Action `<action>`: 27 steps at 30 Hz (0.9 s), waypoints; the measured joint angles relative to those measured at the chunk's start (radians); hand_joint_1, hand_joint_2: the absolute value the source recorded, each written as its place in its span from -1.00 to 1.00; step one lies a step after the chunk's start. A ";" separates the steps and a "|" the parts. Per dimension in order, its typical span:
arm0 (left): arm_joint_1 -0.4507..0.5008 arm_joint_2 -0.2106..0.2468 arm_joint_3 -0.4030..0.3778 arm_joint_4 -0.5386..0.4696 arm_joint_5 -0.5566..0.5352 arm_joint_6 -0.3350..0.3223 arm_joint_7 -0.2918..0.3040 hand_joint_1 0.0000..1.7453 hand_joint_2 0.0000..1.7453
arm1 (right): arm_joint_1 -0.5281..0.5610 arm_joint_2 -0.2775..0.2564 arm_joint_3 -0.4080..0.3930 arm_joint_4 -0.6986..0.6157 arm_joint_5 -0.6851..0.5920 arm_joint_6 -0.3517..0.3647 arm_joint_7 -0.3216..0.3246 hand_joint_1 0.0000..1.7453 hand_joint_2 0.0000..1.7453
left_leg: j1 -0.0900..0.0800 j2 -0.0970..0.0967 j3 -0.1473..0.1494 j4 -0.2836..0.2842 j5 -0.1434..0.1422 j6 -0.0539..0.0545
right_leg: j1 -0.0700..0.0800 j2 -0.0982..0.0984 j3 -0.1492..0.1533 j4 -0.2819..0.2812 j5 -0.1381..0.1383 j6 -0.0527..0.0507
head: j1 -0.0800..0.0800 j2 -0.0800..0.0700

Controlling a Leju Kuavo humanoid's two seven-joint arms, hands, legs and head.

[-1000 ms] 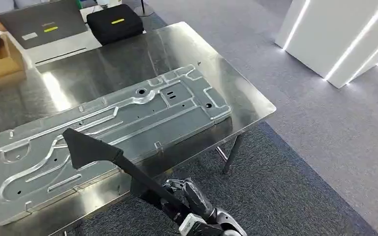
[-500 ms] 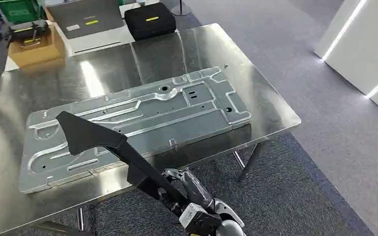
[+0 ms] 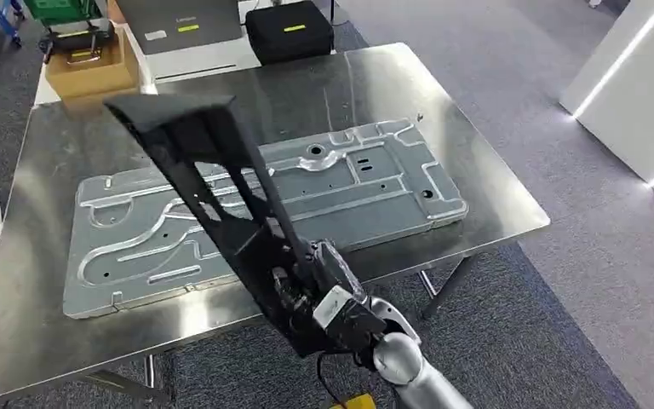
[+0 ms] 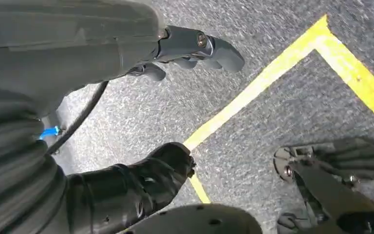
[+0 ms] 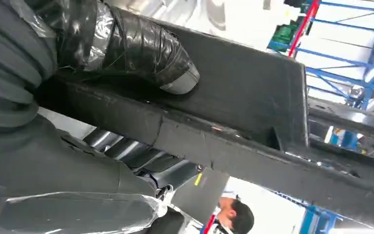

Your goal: Take the parts from the cabinet and place them on the table.

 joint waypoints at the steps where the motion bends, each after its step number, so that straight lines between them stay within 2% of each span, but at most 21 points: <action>1: 0.000 0.000 0.000 0.000 -0.003 -0.002 0.002 -1.00 1.00 | -0.018 0.003 -0.005 0.004 -0.017 0.002 0.015 0.92 1.00 | 0.000 -0.002 0.000 0.000 0.000 0.000 | 0.000 0.001 -0.008 0.007 0.014 -0.002 | 0.000 0.000; 2: 0.000 0.000 -0.001 0.000 -0.007 -0.005 0.002 -1.00 1.00 | -0.040 0.007 -0.011 0.007 -0.032 0.002 0.028 0.92 1.00 | -0.001 -0.005 0.001 0.001 0.000 0.000 | 0.000 0.001 0.008 -0.033 0.050 -0.005 | 0.000 0.000; 4: -0.003 -0.002 -0.003 0.000 -0.010 -0.007 0.006 -1.00 1.00 | -0.089 0.019 -0.026 0.014 -0.059 0.002 0.051 0.92 1.00 | -0.001 -0.010 0.002 0.003 0.000 -0.001 | 0.001 0.005 0.088 -0.204 0.145 -0.016 | 0.000 0.000; 5: -0.004 -0.003 -0.005 0.000 -0.011 -0.006 0.009 -1.00 1.00 | -0.117 0.025 -0.033 0.018 -0.073 0.000 0.062 0.92 1.00 | -0.001 -0.012 0.001 0.003 0.001 -0.003 | 0.002 0.011 0.121 -0.281 0.170 -0.023 | 0.000 0.000; 6: -0.007 -0.006 -0.008 0.000 -0.016 -0.007 0.011 -1.00 1.00 | -0.150 0.033 -0.041 0.026 -0.086 -0.006 0.075 0.92 1.00 | -0.008 -0.013 -0.004 0.007 0.002 -0.011 | 0.009 0.014 0.129 -0.305 0.158 -0.025 | 0.000 0.000; 9: -0.010 -0.009 -0.016 0.000 -0.023 -0.007 0.019 -1.00 1.00 | -0.227 0.055 -0.069 0.060 -0.110 -0.036 0.108 0.92 1.00 | -0.005 -0.014 -0.008 -0.002 0.011 -0.029 | 0.014 0.014 0.121 -0.307 0.161 -0.030 | -0.001 0.000; 10: -0.010 -0.009 -0.018 0.000 -0.025 -0.007 0.019 -1.00 1.00 | -0.245 0.061 -0.077 0.069 -0.114 -0.041 0.113 0.92 1.00 | -0.005 -0.016 -0.009 -0.002 0.010 -0.035 | 0.003 0.013 0.129 -0.317 0.169 -0.040 | 0.000 0.000; 11: -0.010 -0.008 -0.019 0.000 -0.027 -0.007 0.020 -1.00 1.00 | -0.260 0.068 -0.082 0.076 -0.116 -0.043 0.117 0.92 1.00 | -0.002 -0.011 -0.016 0.015 -0.002 -0.038 | 0.001 0.008 0.133 -0.326 0.174 -0.044 | -0.001 0.000; 12: -0.011 -0.009 -0.021 0.000 -0.027 -0.007 0.019 -1.00 1.00 | -0.275 0.074 -0.088 0.084 -0.117 -0.044 0.117 0.92 1.00 | -0.005 -0.008 -0.035 0.059 -0.035 -0.040 | 0.001 0.007 0.133 -0.329 0.176 -0.050 | -0.001 0.000; 14: -0.011 -0.009 -0.023 0.000 -0.027 -0.007 0.019 -1.00 1.00 | -0.293 0.084 -0.096 0.099 -0.118 -0.043 0.117 0.92 1.00 | -0.003 -0.007 -0.108 0.221 -0.112 -0.046 | 0.004 0.003 0.132 -0.328 0.175 -0.053 | -0.001 0.000; 15: -0.011 -0.010 -0.023 0.000 -0.027 -0.007 0.020 -1.00 1.00 | -0.296 0.087 -0.097 0.108 -0.118 -0.043 0.117 0.92 1.00 | -0.003 -0.007 -0.143 0.292 -0.132 -0.048 | 0.006 0.001 0.132 -0.327 0.175 -0.054 | -0.001 0.000; 16: -0.011 -0.010 -0.023 0.000 -0.027 -0.007 0.020 -1.00 1.00 | -0.296 0.087 -0.098 0.114 -0.118 -0.043 0.118 0.92 1.00 | -0.003 -0.007 -0.156 0.316 -0.129 -0.050 | 0.006 0.000 0.133 -0.327 0.174 -0.054 | -0.001 0.000; 17: -0.011 -0.010 -0.024 0.000 -0.027 -0.007 0.020 -1.00 1.00 | -0.297 0.088 -0.098 0.118 -0.118 -0.042 0.119 0.92 1.00 | -0.002 -0.007 -0.148 0.291 -0.104 -0.050 | 0.007 0.000 0.133 -0.325 0.173 -0.054 | -0.001 0.000; 18: -0.010 -0.010 -0.024 0.000 -0.027 -0.007 0.020 -1.00 1.00 | -0.299 0.090 -0.099 0.123 -0.118 -0.042 0.119 0.92 1.00 | -0.002 -0.006 -0.117 0.222 -0.060 -0.048 | 0.006 0.000 0.134 -0.323 0.170 -0.052 | -0.002 0.000; 20: -0.011 -0.010 -0.024 0.000 -0.027 -0.007 0.020 -1.00 1.00 | -0.306 0.096 -0.101 0.131 -0.118 -0.042 0.119 0.92 1.00 | -0.001 0.001 -0.028 0.035 0.026 -0.043 | 0.007 0.000 0.138 -0.317 0.163 -0.046 | -0.001 0.000; 21: -0.013 -0.010 -0.025 0.000 -0.027 -0.007 0.020 -1.00 1.00 | -0.311 0.097 -0.102 0.134 -0.117 -0.045 0.118 0.92 1.00 | -0.008 0.001 -0.010 0.010 0.006 -0.041 | 0.016 0.000 0.133 -0.312 0.159 -0.040 | -0.001 0.000; 22: -0.015 -0.010 -0.025 0.000 -0.027 -0.007 0.020 -1.00 1.00 | -0.315 0.098 -0.103 0.137 -0.113 -0.051 0.119 0.92 1.00 | -0.008 -0.002 -0.014 0.007 0.010 -0.032 | 0.015 0.001 0.130 -0.311 0.160 -0.037 | 0.000 0.000; 24: -0.014 -0.010 -0.026 0.000 -0.028 -0.007 0.021 -1.00 1.00 | -0.324 0.099 -0.103 0.145 -0.095 -0.076 0.123 0.92 1.00 | -0.010 -0.003 -0.019 0.007 0.009 -0.025 | 0.013 -0.001 0.131 -0.316 0.163 -0.029 | -0.001 0.000; 25: -0.014 -0.010 -0.026 0.000 -0.030 -0.007 0.022 -1.00 1.00 | -0.335 0.101 -0.103 0.152 -0.063 -0.105 0.129 0.92 1.00 | -0.005 -0.004 -0.017 0.002 0.013 -0.016 | 0.015 -0.001 0.131 -0.315 0.161 -0.023 | -0.001 0.000; 26: -0.014 -0.010 -0.027 0.000 -0.034 -0.008 0.024 -1.00 1.00 | -0.348 0.103 -0.102 0.159 -0.016 -0.141 0.136 0.92 1.00 | -0.001 -0.003 -0.014 -0.003 0.017 -0.009 | 0.009 0.001 0.125 -0.300 0.149 -0.016 | -0.001 0.000; 27: -0.017 -0.011 -0.028 0.000 -0.040 -0.009 0.025 -1.00 1.00 | -0.366 0.104 -0.099 0.169 0.054 -0.190 0.143 0.92 1.00 | -0.002 -0.003 -0.014 -0.004 0.017 -0.003 | 0.009 0.003 0.108 -0.264 0.124 -0.013 | 0.000 0.000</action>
